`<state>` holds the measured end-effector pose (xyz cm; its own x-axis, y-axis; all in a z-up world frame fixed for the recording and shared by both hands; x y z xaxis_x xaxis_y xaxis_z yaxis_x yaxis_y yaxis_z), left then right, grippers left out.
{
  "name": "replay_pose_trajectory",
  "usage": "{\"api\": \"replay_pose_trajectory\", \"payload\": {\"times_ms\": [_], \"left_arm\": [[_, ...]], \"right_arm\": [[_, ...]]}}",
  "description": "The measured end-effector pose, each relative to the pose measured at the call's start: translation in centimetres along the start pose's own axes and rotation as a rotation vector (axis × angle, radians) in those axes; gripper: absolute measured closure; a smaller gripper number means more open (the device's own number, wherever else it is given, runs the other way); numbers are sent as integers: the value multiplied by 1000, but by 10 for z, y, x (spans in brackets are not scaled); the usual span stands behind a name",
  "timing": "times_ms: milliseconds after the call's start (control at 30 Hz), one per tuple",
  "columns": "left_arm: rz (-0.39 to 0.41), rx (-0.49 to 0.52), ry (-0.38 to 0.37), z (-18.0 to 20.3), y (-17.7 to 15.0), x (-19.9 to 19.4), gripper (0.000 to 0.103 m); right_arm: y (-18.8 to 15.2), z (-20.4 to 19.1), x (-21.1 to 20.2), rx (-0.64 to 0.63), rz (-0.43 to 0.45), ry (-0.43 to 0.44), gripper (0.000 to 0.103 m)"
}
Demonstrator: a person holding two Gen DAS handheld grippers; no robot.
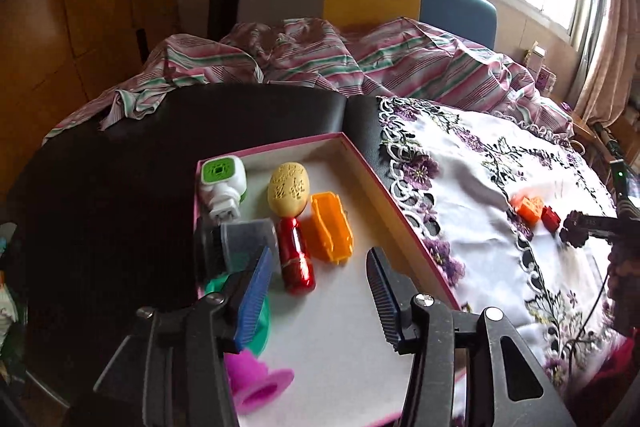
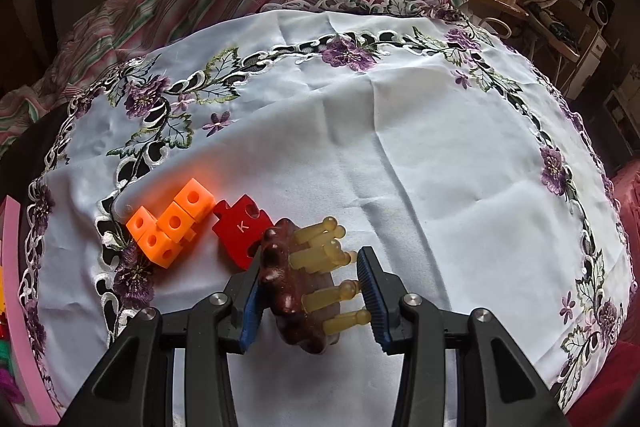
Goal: Organize rigid objects
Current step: 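Pull the open left tool back from the tray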
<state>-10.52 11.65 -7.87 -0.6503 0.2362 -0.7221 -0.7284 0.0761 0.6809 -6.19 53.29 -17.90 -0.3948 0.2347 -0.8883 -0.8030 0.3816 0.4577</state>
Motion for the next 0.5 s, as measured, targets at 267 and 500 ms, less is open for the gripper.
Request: {"api": "replay_pose_trajectory", "payload": {"times_ms": [267, 500], "left_arm": [[1, -30, 48, -23, -19, -19, 53], [-22, -83, 77, -47, -35, -23, 53]], "right_arm": [[1, -2, -7, 3, 28, 11, 59], [-4, -10, -2, -32, 1, 13, 59]]}}
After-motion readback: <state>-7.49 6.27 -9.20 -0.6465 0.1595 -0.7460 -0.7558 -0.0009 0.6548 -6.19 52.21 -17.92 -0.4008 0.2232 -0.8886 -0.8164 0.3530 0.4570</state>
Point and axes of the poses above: each gripper's, at about its wrist camera, not at the fingertips, and x roughly the way its jaws point, z to its right, y to its top, the point moved 9 cm from there along x, roughly the way its jaws point, and after that the axes turned 6 degrees about -x, right-handed, at the moved point
